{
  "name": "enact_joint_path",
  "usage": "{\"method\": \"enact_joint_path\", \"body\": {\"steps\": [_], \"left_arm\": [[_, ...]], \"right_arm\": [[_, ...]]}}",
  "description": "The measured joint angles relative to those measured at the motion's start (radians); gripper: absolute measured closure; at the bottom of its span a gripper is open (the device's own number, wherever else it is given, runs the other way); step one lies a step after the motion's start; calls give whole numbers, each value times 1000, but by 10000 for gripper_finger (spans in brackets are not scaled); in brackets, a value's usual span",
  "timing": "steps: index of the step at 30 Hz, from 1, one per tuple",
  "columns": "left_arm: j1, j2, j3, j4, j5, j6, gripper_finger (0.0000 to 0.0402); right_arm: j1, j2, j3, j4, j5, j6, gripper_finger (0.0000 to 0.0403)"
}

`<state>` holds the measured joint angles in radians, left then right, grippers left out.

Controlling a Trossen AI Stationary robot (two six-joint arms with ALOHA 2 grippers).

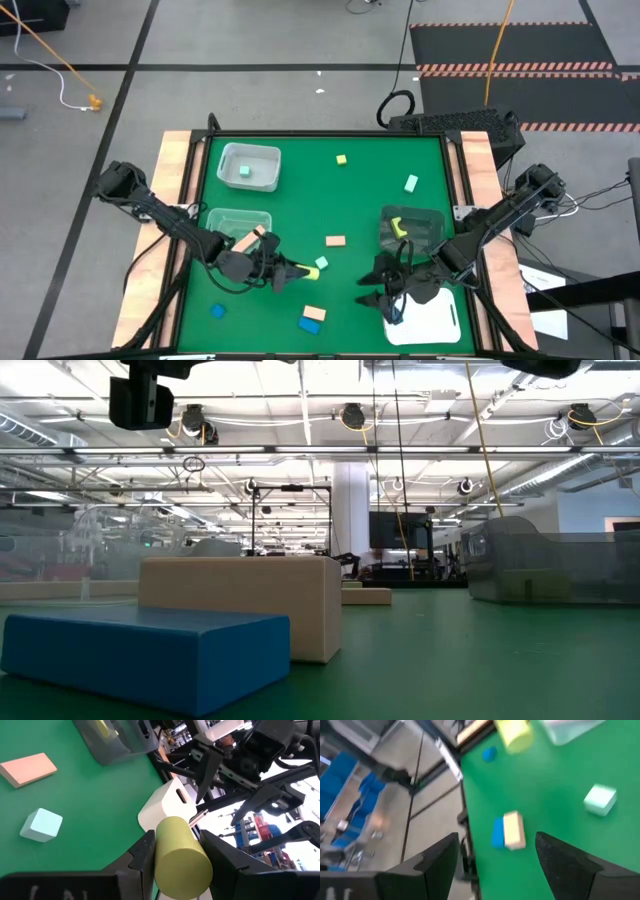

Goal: Sort & place blocks by color
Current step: Put the bottom green block into the black bin

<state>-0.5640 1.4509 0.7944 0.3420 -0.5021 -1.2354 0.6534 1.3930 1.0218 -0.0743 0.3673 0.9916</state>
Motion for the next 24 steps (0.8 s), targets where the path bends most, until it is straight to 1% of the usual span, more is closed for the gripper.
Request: {"method": "enact_joint_path", "body": {"steps": [6, 9, 15, 17, 20, 24], "left_arm": [[7, 0, 0, 4, -23, 0, 276], [20, 0, 0, 5, -23, 0, 276], [54, 0, 0, 10, -24, -28, 276], [71, 0, 0, 30, -24, -30, 276], [101, 0, 0, 82, -24, -24, 276], [139, 0, -1, 220, -25, 51, 276]], "right_arm": [[-22, -3, 0, -4, -1, 40, 149], [-55, -22, 0, -5, -2, -16, 149], [-137, -132, 0, -144, -1, -289, 149], [-172, -160, 0, -168, 16, -392, 149], [-220, -175, 0, -150, 29, -579, 149], [-263, -157, 0, -71, 28, -784, 149]]}}
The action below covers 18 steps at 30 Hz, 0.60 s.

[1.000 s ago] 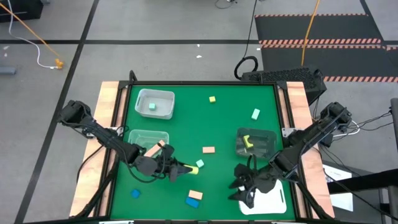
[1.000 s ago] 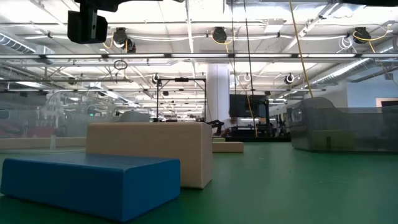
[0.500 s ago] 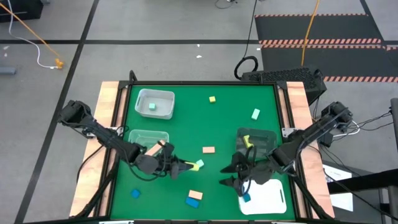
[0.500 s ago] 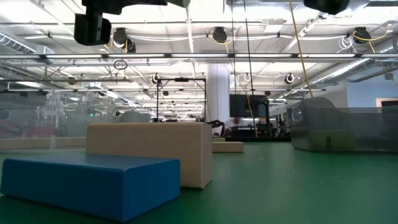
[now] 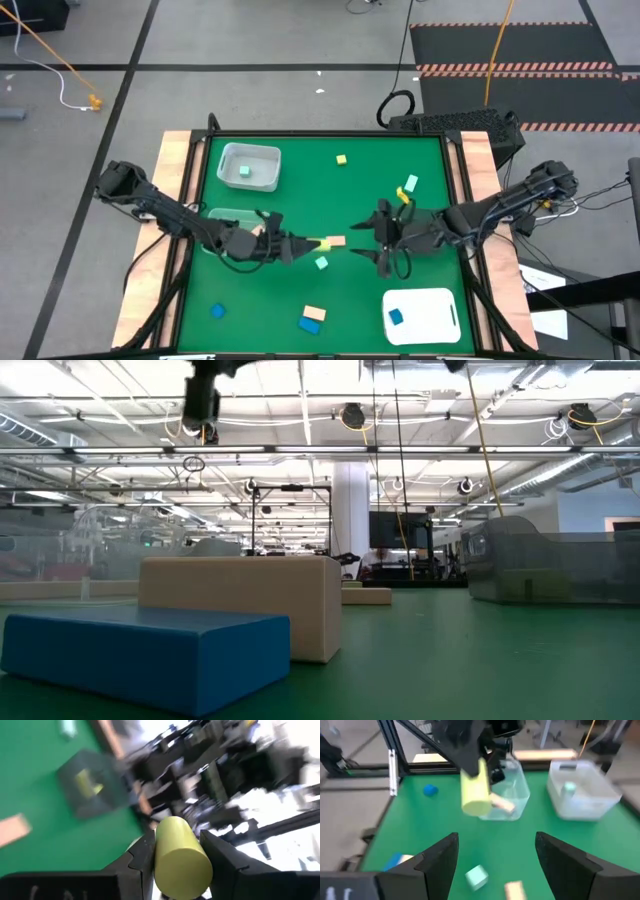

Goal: Sort & place blocks by color
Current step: Put the bottom green block into the black bin

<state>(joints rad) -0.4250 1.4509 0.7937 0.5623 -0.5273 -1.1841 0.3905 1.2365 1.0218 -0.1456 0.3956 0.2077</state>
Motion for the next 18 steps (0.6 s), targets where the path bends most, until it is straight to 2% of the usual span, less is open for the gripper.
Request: {"method": "enact_joint_path", "body": {"steps": [5, 10, 18], "left_arm": [[31, 0, 0, 126, -1, 81, 276], [45, 0, 0, 147, -1, 82, 276], [45, 0, 0, 221, 6, 103, 276]], "right_arm": [[-27, 34, 0, 151, 0, -180, 149], [-43, 73, 0, 323, -3, -297, 149], [-67, 149, 0, 502, -7, -388, 149]]}}
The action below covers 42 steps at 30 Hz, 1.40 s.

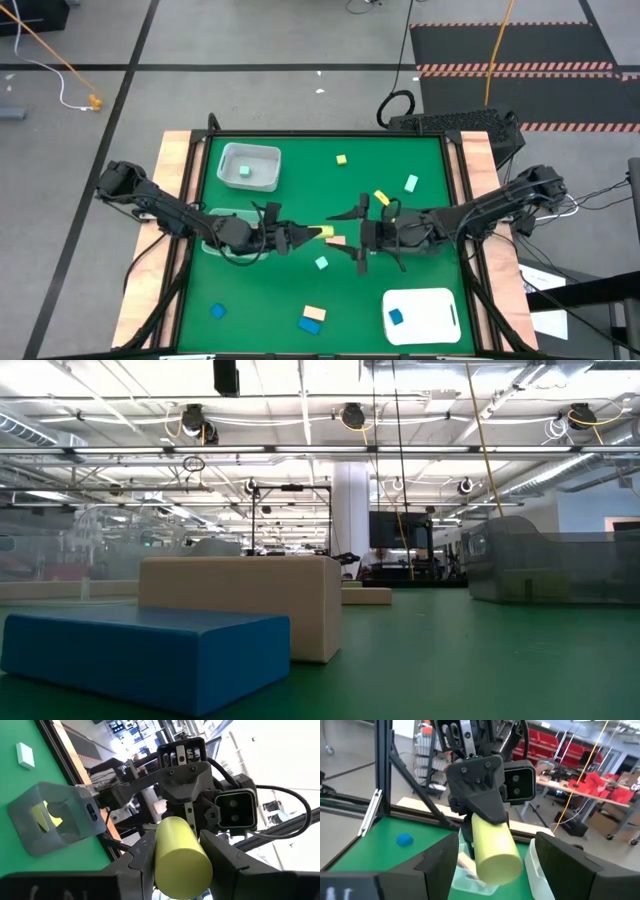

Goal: Sort & place blocks by color
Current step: Put the bottom green block into the black bin

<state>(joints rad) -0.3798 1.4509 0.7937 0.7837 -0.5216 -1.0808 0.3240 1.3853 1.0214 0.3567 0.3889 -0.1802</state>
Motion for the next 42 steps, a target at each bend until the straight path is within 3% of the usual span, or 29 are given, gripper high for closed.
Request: {"method": "enact_joint_path", "body": {"steps": [10, 14, 20, 24, 26, 29, 35, 42], "left_arm": [[-3, 0, 0, 6, 24, 3, 276], [-7, 0, 0, 6, 23, 4, 276], [-7, -1, 0, 11, 21, 7, 276], [-7, -1, 0, 7, 23, 3, 276], [-7, -1, 0, 6, 23, -6, 260], [-9, 0, 0, 2, 31, -6, 192], [-8, 0, 0, -7, 30, -19, 93], [-8, 0, 0, -79, 28, -69, 68]], "right_arm": [[-27, 82, 0, 112, -1, 3, 158], [-29, 89, 0, 119, -2, 3, 196], [-29, 89, -1, 126, -11, -3, 292], [-29, 89, -1, 115, -11, 13, 293], [-29, 89, -1, 112, -10, 32, 293], [-31, 71, -1, 81, 7, 74, 293], [-31, -37, 0, -186, 7, 198, 293], [-30, -201, 0, -706, 2, 540, 293]]}}
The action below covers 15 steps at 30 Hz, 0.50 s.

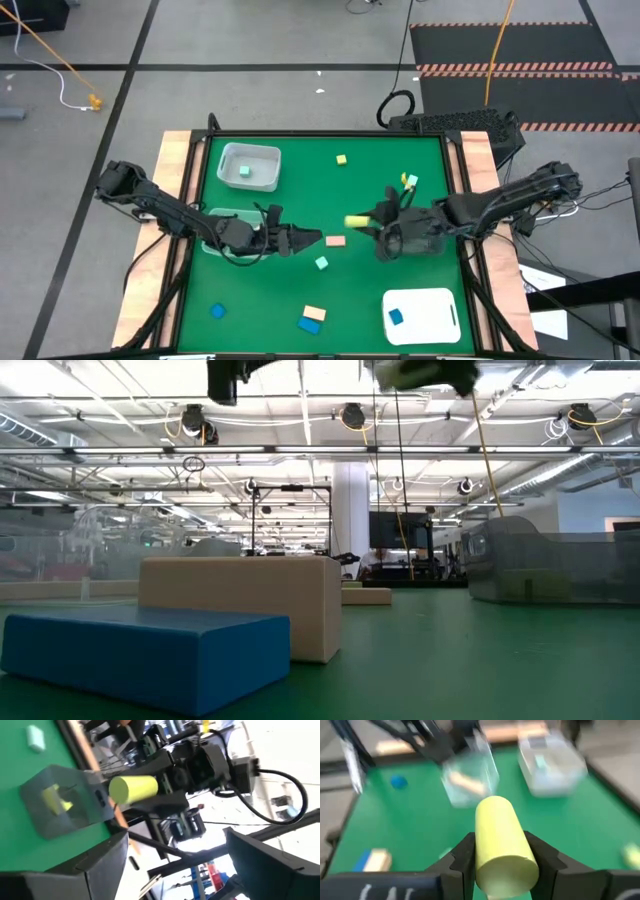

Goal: Sort & place blocks by color
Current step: Put the bottom green block into the black bin

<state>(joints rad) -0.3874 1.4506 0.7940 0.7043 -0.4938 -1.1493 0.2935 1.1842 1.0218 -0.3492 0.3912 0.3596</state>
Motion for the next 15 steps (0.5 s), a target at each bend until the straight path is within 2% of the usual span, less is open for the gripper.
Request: {"method": "enact_joint_path", "body": {"steps": [4, 8, 11, 15], "left_arm": [[-7, 0, 0, -91, -3, -56, 67], [-10, 0, 1, -196, -2, -130, 67], [-13, 0, 1, -249, -2, -159, 67], [-13, 0, 1, -277, -2, -160, 67]], "right_arm": [[1, -77, 0, -328, -5, 221, 293], [2, -121, -1, -572, -90, 384, 293], [2, -135, -1, -704, -175, 445, 293], [2, -121, -1, -827, -214, 470, 293]]}}
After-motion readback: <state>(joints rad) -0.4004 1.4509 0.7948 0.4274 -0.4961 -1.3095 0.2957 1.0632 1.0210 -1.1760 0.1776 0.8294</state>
